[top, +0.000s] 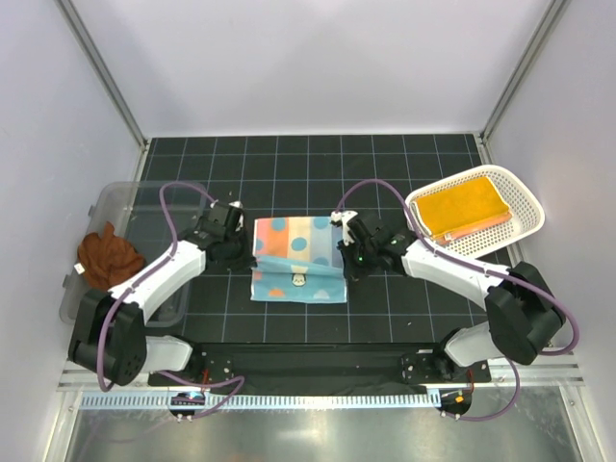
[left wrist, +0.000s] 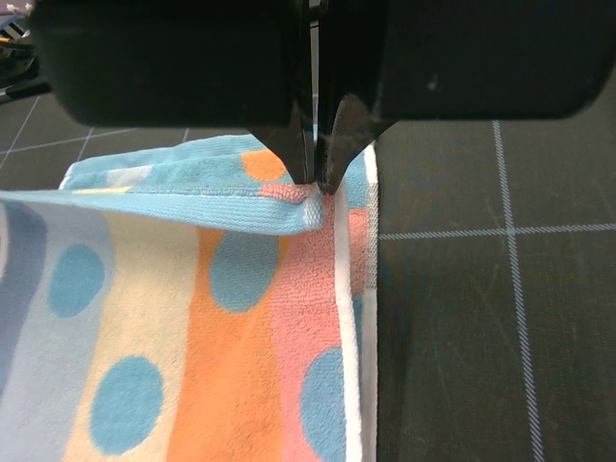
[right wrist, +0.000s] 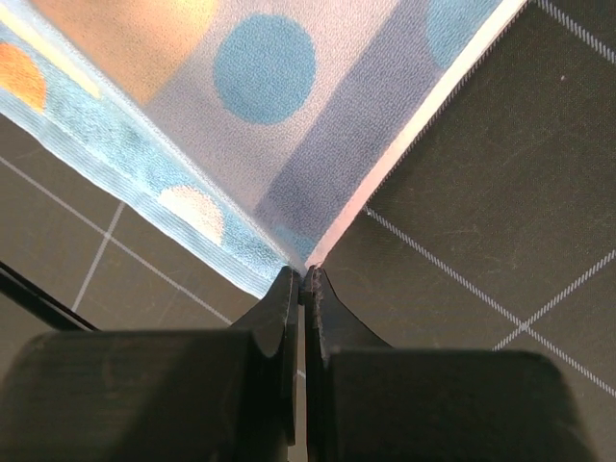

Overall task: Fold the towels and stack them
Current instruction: Fold the towel

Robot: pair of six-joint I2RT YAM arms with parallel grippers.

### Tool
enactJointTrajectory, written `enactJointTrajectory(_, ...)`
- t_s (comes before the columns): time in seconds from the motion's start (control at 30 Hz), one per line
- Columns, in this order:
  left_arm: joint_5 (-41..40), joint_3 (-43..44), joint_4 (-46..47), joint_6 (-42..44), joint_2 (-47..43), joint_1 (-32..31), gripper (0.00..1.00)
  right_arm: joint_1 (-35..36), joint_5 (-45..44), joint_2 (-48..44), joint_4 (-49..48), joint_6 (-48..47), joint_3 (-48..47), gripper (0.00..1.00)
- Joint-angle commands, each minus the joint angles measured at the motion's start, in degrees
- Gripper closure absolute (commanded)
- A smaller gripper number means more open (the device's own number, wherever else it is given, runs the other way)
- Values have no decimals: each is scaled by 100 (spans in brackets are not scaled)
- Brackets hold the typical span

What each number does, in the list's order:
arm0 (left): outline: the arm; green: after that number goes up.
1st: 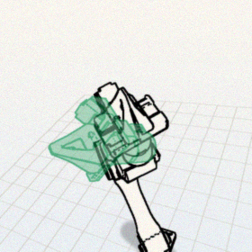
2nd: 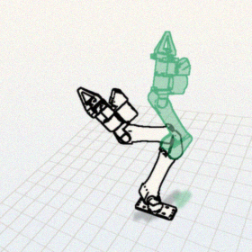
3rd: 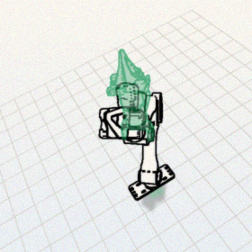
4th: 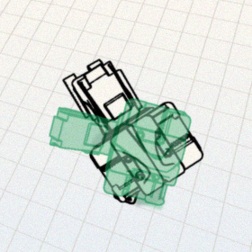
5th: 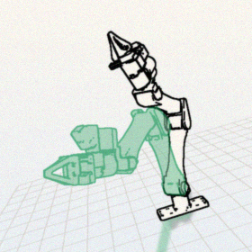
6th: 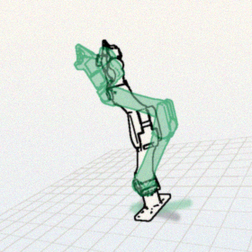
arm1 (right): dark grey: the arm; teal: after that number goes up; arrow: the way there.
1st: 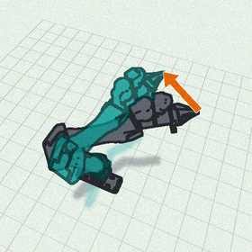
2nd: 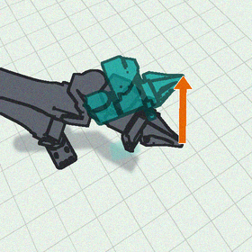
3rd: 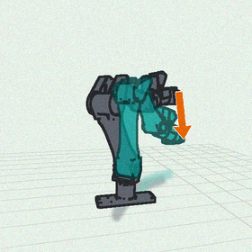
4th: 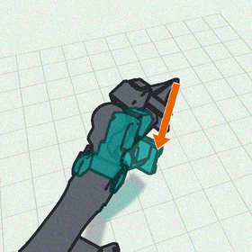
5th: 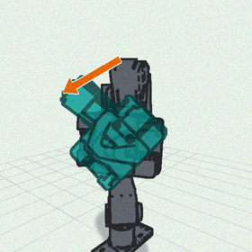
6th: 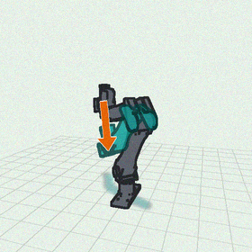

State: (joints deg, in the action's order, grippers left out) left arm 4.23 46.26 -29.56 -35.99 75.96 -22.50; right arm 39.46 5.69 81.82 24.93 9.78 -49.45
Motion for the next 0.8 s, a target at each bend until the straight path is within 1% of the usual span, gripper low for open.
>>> enactJointTrajectory(0.0, -370, 270, -260, -49, -380, -9, 100, 44, 28, -368, 30, 146, -214, 99)
enactJointTrajectory(0.03, -527, 226, -261, -66, -424, -26, 100, 44, 46, -412, -14, 190, -162, 99)
enactJointTrajectory(0.23, -642, -406, -94, -251, -609, -61, 100, 298, 204, -369, -479, 524, 321, 99)
enactJointTrajectory(0.33, -503, -591, 21, -286, -609, -79, 100, 404, 108, -246, -603, 569, 497, 99)
enactJointTrajectory(0.6, -485, -943, 91, -426, -618, -316, 100, 413, -7, -263, -524, 578, 665, 98)
enactJointTrajectory(0.7, -493, -1014, 65, -532, -644, -404, 90, 404, 19, -272, -463, 569, 709, 97)
enactJointTrajectory(0.73, -528, -1005, 12, -619, -705, -430, 83, 404, 28, -298, -445, 577, 718, 96)
enactJointTrajectory(0.77, -598, -979, -197, -690, -749, -457, 77, 422, 98, -324, -445, 578, 744, 89)
